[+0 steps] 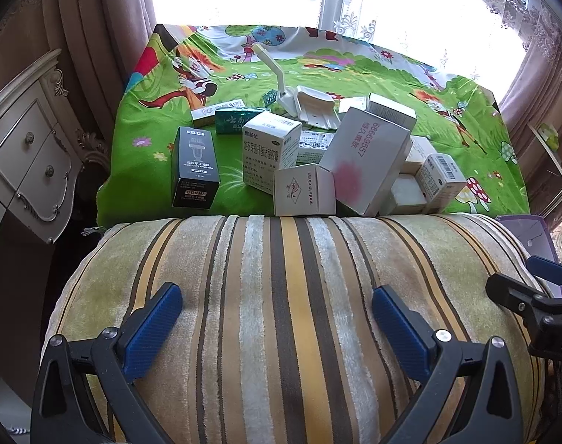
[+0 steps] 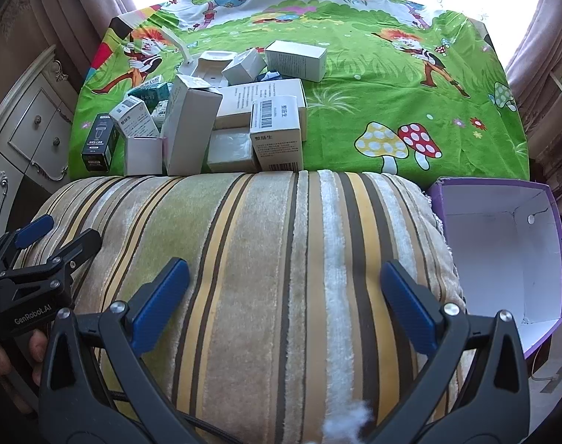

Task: Organize rigid objects

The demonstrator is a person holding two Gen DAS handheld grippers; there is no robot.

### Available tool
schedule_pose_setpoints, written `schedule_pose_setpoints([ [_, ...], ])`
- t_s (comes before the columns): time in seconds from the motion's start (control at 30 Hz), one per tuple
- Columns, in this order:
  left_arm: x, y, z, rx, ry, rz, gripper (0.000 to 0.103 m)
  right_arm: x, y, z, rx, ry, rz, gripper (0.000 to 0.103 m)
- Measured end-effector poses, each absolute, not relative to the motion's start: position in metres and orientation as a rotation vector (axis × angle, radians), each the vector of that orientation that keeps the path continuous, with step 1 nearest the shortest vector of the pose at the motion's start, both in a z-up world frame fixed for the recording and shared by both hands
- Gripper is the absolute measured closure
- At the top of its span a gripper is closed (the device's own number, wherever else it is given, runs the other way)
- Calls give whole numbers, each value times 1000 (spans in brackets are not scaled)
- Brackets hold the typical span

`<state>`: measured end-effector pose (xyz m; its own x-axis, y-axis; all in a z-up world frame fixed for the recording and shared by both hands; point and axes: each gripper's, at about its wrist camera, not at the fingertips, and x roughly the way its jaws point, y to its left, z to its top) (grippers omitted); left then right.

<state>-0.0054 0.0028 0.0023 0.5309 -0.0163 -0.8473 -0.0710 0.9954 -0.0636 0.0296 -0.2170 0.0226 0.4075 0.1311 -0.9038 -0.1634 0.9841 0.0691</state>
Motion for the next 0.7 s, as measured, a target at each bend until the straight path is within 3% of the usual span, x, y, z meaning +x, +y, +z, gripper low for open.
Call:
schedule_pose_setpoints([
  [0.47,4,12,12,-185,993,-51,1,52,-227,34,38,1116,286,0],
  [0.7,27,11,13,-193,1020,-120,2,78,-214,38,-62,1108,307,0],
])
